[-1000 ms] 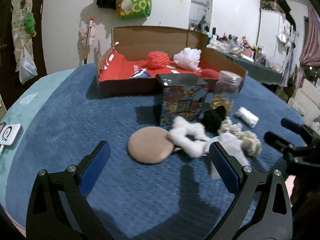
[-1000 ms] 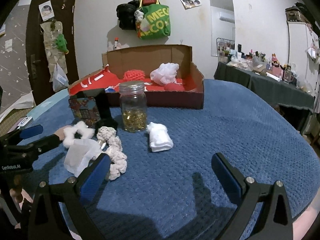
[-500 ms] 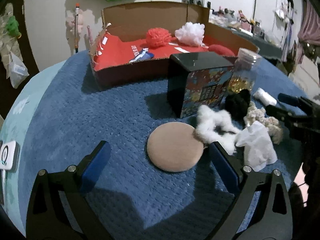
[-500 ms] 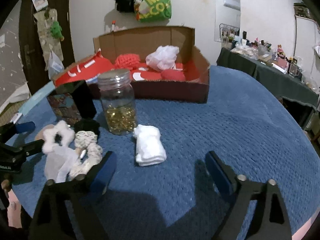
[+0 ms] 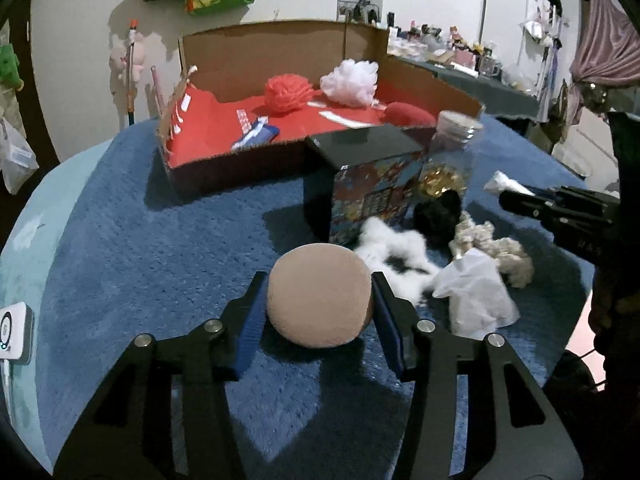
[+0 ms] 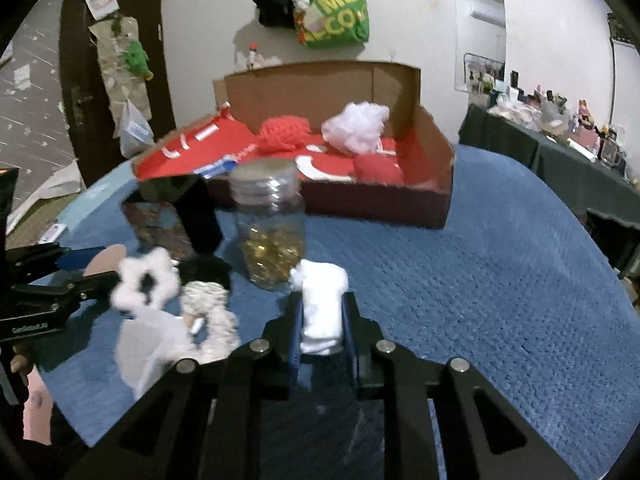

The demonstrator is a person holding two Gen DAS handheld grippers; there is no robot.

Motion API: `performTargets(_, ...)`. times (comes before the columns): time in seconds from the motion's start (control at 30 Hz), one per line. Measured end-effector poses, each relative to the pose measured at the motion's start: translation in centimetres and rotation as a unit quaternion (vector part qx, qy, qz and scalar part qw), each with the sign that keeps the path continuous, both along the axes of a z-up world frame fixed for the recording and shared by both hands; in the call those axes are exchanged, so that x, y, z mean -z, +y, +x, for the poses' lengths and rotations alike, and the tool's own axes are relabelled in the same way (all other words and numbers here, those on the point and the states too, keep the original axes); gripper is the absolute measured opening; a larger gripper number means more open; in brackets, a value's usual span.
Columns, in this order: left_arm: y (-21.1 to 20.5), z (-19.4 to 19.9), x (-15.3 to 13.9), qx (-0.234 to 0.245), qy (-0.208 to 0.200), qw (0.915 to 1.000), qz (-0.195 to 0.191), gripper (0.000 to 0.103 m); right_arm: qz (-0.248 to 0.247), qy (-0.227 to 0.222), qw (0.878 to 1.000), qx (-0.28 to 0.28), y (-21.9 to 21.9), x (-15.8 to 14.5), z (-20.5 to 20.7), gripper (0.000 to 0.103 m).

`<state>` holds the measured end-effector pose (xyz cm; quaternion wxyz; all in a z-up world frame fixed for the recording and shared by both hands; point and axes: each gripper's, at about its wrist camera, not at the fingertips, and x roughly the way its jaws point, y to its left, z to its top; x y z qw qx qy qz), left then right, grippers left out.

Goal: Organize soft objects
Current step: 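Close the left tool on the tan sponge puff while the right tool grasps the white cloth, then carry the tan sponge puff and white cloth over the red box with both tools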

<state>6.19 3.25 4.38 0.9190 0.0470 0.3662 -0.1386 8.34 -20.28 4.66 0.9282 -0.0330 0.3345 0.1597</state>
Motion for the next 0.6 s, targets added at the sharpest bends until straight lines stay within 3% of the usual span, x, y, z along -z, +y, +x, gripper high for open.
performTargets(0.33, -2.3, -0.9, -2.0, 0.048, -0.017, 0.9984, -0.023, 0.048, 0.026, -0.015, 0.997, -0.069, 2.6, -1.5, -2.2, 0.020)
performTargets(0.6, -5.4, -1.1, -1.9, 0.098, -0.017, 0.9947, -0.027, 0.048, 0.028, -0.017, 0.995, -0.089, 3.8, -1.6, -2.6, 0.020)
